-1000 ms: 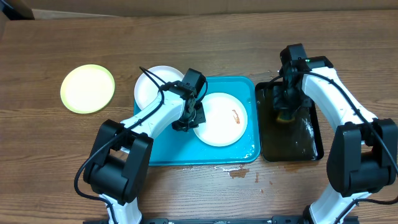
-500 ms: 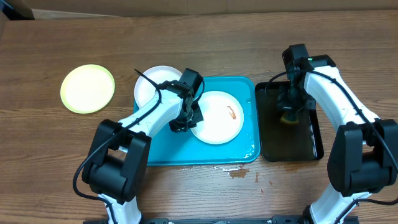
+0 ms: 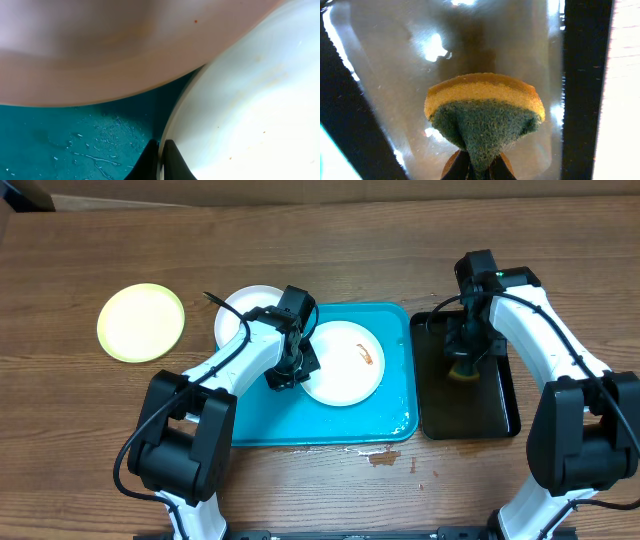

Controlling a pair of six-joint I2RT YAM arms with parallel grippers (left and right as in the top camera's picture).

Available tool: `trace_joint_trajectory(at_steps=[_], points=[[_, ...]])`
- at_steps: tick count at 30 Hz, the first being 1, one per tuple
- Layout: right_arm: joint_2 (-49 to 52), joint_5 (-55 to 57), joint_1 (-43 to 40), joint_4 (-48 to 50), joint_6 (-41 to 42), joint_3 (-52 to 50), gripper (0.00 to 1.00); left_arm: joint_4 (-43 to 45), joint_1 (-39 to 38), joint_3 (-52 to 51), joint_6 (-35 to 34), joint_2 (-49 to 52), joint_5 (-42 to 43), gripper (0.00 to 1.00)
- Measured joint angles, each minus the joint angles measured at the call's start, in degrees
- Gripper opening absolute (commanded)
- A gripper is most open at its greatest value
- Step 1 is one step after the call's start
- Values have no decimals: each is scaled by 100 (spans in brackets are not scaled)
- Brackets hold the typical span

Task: Clean dirty plates on tray and stack at the side
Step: 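Carry the sponge with right gripper over the held white plate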

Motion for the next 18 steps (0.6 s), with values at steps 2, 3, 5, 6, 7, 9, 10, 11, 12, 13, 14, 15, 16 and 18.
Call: trace_joint_trajectory(at_steps=[2,3,5,6,7,9,10,11,12,13,14,15,16,18], points=[[0,-61,0,9,-42,0,4,7,0,0,0,0,0,4],[0,-87,0,24,-59,2,4,15,0,0,0,0,0,4],[0,-129,0,28,-98,20,4,31,0,0,0,0,0,4],[0,-151,0,-68,-105,72,4,31,0,0,0,0,2,4],[0,-166,7,-192,-114,142,4,31,0,0,0,0,0,4],[0,-190,31,-557,-129,455,4,33,0,0,0,0,0,4],[0,-192,48,-704,-138,638,4,35,0,0,0,0,0,4],[2,-201,83,-852,-151,876,4,44,0,0,0,0,0,4],[2,-208,142,-984,-170,1169,4,48,0,0,0,0,0,4],[2,-210,201,-1058,-184,1397,4,55,0,0,0,0,0,4],[0,-210,302,-1097,-208,1663,4,55,0,0,0,0,0,4],[0,-212,409,-1093,-223,1851,4,55,0,0,0,0,0,4],[-4,-210,538,-1051,-240,1989,4,57,0,0,0,0,2,4],[-7,-205,855,-940,-271,2094,4,57,0,0,0,0,0,4]])
